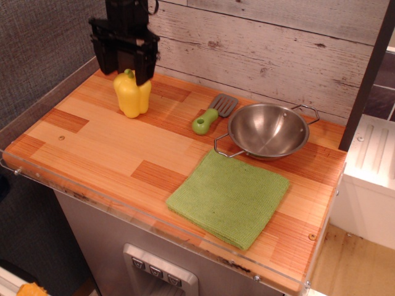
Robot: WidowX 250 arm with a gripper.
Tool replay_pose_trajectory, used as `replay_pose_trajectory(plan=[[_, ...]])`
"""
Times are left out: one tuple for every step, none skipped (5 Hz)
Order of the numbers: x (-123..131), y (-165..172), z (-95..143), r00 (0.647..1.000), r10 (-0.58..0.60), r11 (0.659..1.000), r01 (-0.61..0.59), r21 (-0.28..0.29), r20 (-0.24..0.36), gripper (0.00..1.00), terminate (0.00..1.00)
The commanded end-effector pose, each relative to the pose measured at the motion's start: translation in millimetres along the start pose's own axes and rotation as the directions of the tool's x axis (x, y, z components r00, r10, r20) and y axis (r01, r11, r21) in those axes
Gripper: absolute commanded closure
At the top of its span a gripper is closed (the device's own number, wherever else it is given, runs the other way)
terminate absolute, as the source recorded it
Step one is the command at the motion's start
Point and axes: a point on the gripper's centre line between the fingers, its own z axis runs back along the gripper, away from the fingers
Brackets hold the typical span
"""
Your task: Move the yellow pepper in to the empty back corner near the green spatula.
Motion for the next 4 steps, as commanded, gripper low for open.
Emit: replay_pose_trajectory(plan=[[-30,-20,77,0.982,0.052,0.996,-0.065,0.067,0.182,0.00,0.00],[-36,-36,75,0.986,0.076,0.996,-0.081,0.030,0.146,0.00,0.00],[-42,-41,71,0.992,0.016,0.994,-0.002,-0.111,0.124,0.00,0.00],[-42,-41,71,0.992,0.016,0.994,-0.002,-0.111,0.124,0.00,1.00]])
